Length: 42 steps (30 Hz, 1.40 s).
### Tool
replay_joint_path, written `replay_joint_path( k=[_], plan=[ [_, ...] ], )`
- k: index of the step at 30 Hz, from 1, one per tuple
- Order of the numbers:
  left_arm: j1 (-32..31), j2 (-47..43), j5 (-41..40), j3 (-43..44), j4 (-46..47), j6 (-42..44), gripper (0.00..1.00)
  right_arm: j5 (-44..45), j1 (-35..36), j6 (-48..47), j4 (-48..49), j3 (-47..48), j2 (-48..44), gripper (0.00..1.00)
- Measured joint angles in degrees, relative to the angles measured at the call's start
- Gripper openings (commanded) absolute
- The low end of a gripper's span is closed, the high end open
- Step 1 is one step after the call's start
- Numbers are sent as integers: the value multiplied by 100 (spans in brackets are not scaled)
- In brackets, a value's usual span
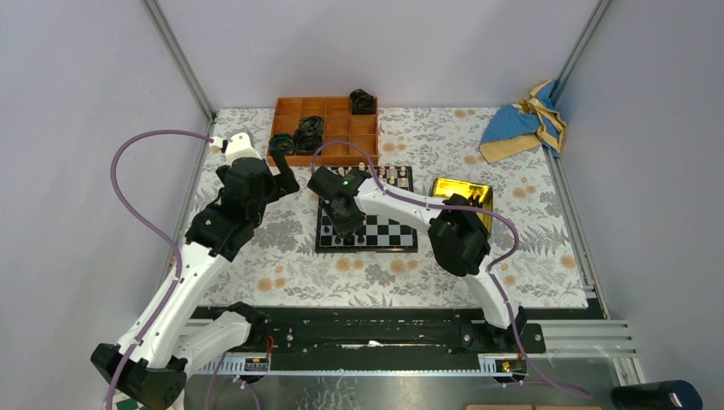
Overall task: Set up the chess pieces on the board
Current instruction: Place the chess piece on the chessboard.
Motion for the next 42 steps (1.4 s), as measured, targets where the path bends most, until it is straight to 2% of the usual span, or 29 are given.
replay_joint_path(
  k=[20, 30, 36, 42],
  plan=[
    [0, 50, 107, 11, -2, -63, 99, 44, 0, -39, 2, -125, -90, 32],
    [0, 223, 107, 358, -17, -63, 99, 319, -2, -155, -28, 103, -247, 33],
    [0, 461, 219, 599, 13, -57, 99, 743, -203, -168, 107, -24, -885, 40],
    [0, 881, 660, 791, 111, 15, 99, 1198, -1235, -63, 511, -896, -2048, 50]
  ],
)
